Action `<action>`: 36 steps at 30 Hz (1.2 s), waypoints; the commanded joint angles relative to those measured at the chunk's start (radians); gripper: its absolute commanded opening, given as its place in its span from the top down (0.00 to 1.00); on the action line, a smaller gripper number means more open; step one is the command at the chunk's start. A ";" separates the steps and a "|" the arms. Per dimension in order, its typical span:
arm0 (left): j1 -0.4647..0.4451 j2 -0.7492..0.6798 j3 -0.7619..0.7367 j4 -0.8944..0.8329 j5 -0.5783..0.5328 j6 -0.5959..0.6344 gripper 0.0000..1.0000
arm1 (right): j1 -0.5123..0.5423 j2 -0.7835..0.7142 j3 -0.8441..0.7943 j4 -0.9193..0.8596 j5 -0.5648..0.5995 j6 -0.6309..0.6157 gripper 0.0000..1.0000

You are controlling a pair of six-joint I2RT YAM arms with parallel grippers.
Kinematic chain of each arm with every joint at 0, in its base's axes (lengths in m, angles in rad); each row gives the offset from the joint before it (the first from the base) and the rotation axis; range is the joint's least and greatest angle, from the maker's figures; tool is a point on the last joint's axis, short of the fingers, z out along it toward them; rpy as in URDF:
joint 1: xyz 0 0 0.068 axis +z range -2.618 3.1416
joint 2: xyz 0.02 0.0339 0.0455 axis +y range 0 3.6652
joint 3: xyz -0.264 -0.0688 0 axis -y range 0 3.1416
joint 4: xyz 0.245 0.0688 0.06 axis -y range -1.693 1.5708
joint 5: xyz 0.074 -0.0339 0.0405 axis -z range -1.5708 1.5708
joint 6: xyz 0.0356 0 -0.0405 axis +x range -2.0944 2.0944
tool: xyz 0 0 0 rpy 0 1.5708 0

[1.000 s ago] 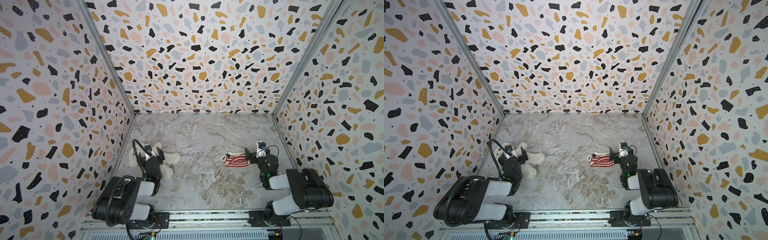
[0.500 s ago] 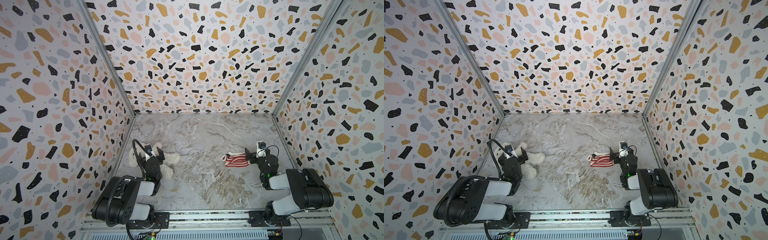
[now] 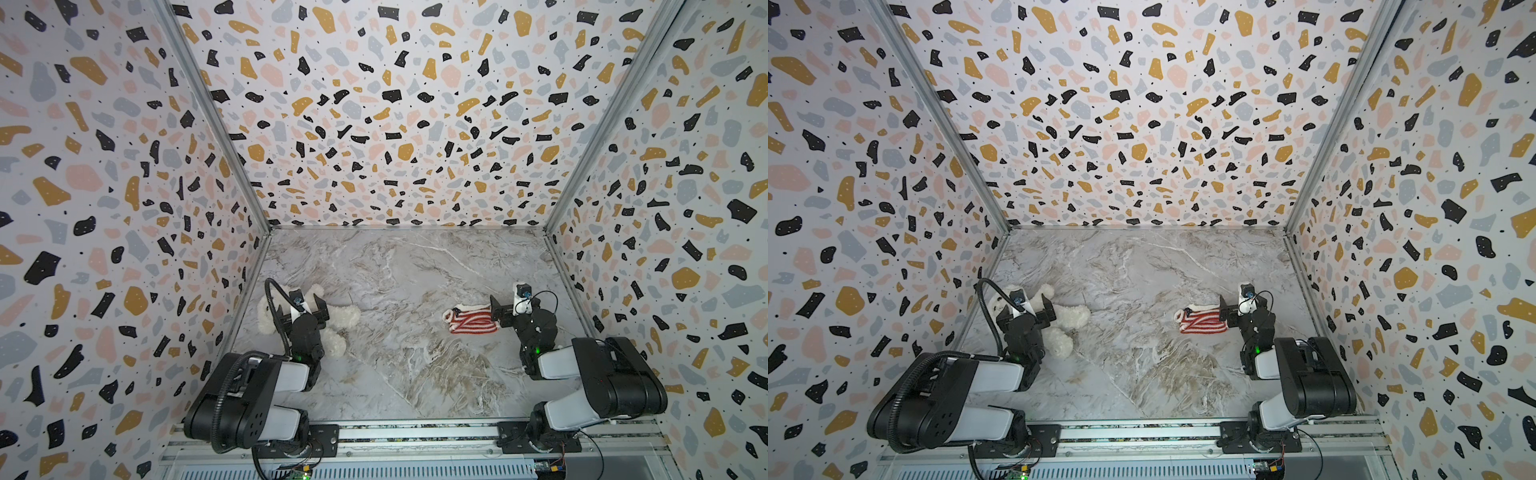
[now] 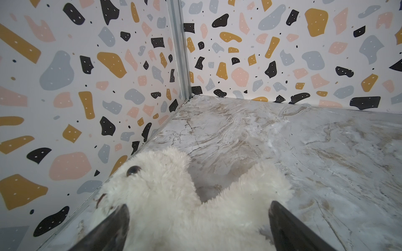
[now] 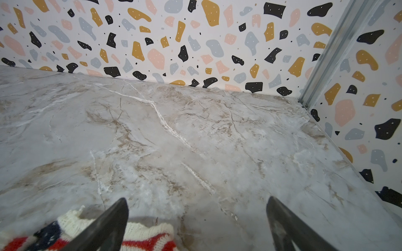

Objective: Dress the teddy bear

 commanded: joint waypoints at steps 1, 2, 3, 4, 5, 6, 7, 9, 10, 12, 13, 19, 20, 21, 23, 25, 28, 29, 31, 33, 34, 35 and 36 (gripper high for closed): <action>0.005 -0.002 -0.006 0.064 0.002 -0.009 0.00 | -0.005 -0.004 0.024 -0.008 -0.009 0.002 0.01; 0.005 -0.002 -0.006 0.064 0.002 -0.009 0.00 | -0.003 -0.004 0.024 -0.009 -0.009 0.002 0.01; 0.005 -0.002 -0.006 0.064 0.002 -0.009 0.00 | -0.005 -0.004 0.024 -0.011 -0.009 0.002 0.01; 0.005 -0.002 -0.006 0.064 0.003 -0.009 0.00 | -0.005 -0.004 0.025 -0.010 -0.009 0.001 0.01; 0.005 -0.002 -0.006 0.065 0.003 -0.009 0.00 | -0.005 -0.004 0.023 -0.011 -0.009 0.000 0.01; 0.005 -0.002 -0.006 0.064 0.003 -0.009 0.00 | -0.005 -0.004 0.024 -0.009 -0.009 0.000 0.01; 0.005 -0.002 -0.006 0.064 0.001 -0.010 0.00 | -0.005 -0.004 0.024 -0.008 -0.009 0.000 0.01; 0.006 -0.002 -0.006 0.064 0.001 -0.009 0.00 | -0.005 -0.005 0.024 -0.008 -0.009 0.000 0.01; 0.005 -0.002 -0.006 0.064 0.003 -0.009 0.00 | -0.004 -0.005 0.023 -0.009 -0.009 0.000 0.01; 0.005 -0.003 -0.006 0.066 0.002 -0.010 0.00 | -0.005 -0.007 0.023 -0.008 -0.010 0.000 0.01; 0.005 -0.003 -0.007 0.066 0.003 -0.009 0.00 | -0.005 -0.007 0.021 -0.007 -0.010 0.000 0.01; 0.005 -0.021 -0.007 0.053 0.005 -0.009 0.00 | -0.004 -0.018 0.024 -0.022 -0.026 -0.009 0.01; 0.005 -0.034 -0.004 0.037 0.010 -0.007 0.00 | -0.004 -0.028 0.027 -0.034 -0.025 -0.010 0.01; 0.005 -0.044 -0.002 0.025 0.014 -0.007 0.00 | -0.005 -0.039 0.026 -0.043 -0.021 -0.008 0.01; 0.005 -0.076 0.008 -0.017 0.023 -0.001 0.00 | -0.004 -0.068 0.028 -0.064 -0.006 0.000 0.01; 0.005 -0.111 0.033 -0.092 0.032 0.000 0.00 | -0.004 -0.103 0.032 -0.108 0.007 0.008 0.01; 0.005 -0.170 0.063 -0.181 0.069 0.012 0.00 | -0.003 -0.174 0.032 -0.160 0.035 0.018 0.01; 0.005 -0.193 0.073 -0.214 0.071 0.011 0.00 | -0.003 -0.200 0.031 -0.178 0.048 0.022 0.01; 0.005 -0.240 0.086 -0.277 0.086 0.001 0.00 | -0.002 -0.257 0.038 -0.232 0.074 0.037 0.01; 0.005 -0.293 0.095 -0.332 0.117 -0.025 0.00 | 0.002 -0.317 0.058 -0.308 0.103 0.079 0.01; 0.005 -0.321 0.106 -0.367 0.136 -0.043 0.00 | 0.004 -0.348 0.073 -0.357 0.117 0.105 0.01; 0.005 -0.346 0.118 -0.403 0.163 -0.059 0.00 | 0.006 -0.376 0.090 -0.408 0.129 0.135 0.01; 0.005 -0.360 0.129 -0.433 0.192 -0.070 0.00 | 0.008 -0.399 0.102 -0.446 0.135 0.162 0.01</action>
